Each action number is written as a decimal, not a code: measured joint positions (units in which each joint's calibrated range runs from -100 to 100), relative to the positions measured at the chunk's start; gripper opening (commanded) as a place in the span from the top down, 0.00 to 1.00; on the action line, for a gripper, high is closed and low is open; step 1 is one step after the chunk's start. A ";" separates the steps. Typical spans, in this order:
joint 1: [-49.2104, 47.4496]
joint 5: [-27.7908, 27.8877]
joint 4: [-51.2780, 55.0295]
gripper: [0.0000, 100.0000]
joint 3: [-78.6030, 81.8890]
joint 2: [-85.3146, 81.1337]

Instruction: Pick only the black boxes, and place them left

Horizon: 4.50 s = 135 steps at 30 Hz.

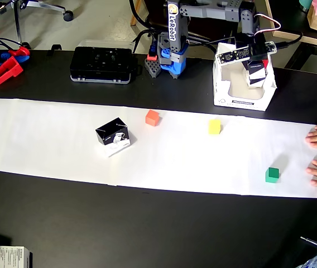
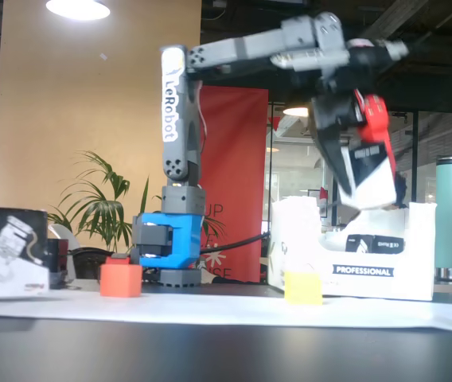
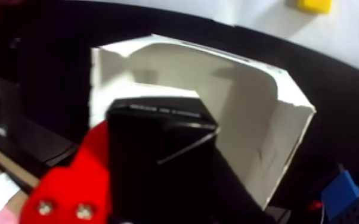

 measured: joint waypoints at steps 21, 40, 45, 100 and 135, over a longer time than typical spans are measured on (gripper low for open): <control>-1.29 6.94 7.09 0.47 -2.65 3.61; 62.85 12.94 8.19 0.46 1.77 -19.36; 76.14 13.09 8.19 0.46 3.27 -14.19; 59.16 26.42 -14.86 0.87 -0.09 5.00; 25.20 21.10 11.74 0.87 -4.77 -46.92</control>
